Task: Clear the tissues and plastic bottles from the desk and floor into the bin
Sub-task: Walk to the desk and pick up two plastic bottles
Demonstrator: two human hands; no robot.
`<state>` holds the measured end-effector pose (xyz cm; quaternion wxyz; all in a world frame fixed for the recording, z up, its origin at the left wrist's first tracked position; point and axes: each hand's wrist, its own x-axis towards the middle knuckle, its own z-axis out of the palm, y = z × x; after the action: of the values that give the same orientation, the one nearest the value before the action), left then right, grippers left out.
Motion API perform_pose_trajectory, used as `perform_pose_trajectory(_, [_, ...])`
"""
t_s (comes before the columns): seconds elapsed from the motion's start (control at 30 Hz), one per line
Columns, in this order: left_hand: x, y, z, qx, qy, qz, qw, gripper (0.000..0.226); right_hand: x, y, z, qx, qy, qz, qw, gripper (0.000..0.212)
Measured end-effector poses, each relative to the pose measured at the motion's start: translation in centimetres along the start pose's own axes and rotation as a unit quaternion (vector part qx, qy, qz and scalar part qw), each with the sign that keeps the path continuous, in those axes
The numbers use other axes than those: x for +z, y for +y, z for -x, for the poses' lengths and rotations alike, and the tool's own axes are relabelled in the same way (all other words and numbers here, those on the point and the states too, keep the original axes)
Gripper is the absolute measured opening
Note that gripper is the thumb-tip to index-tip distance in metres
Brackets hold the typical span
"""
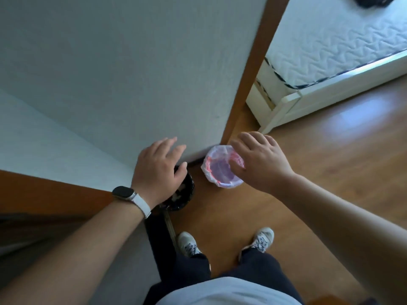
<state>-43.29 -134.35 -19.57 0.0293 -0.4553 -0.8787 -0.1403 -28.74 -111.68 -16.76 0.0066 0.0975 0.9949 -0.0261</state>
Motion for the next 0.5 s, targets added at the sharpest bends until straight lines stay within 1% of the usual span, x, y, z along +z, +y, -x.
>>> perform_pose_trajectory(0.1, [-2.1,3.8,-2.9,0.036,0.002,-0.01,0.999,0.043,-2.9,3.2,2.3,0.031,0.038,0.004,0.999,0.047])
perform_pose_trajectory(0.2, [-3.4,8.7,-5.8,0.073,0.02,-0.016,0.997,0.042,-5.5,7.3,4.7,0.064,0.069,0.011,0.996,0.048])
perform_pose_trajectory(0.37, [-3.7,17.5,-10.1,0.128,0.027,-0.025,0.991,0.043,-8.9,15.2,9.5,0.116,0.118,0.016,0.986,0.051])
perform_pose_trajectory(0.5, [-3.4,24.7,-13.3,0.153,0.028,-0.026,0.987,0.042,-10.5,21.5,13.3,0.142,0.157,0.015,0.977,0.053])
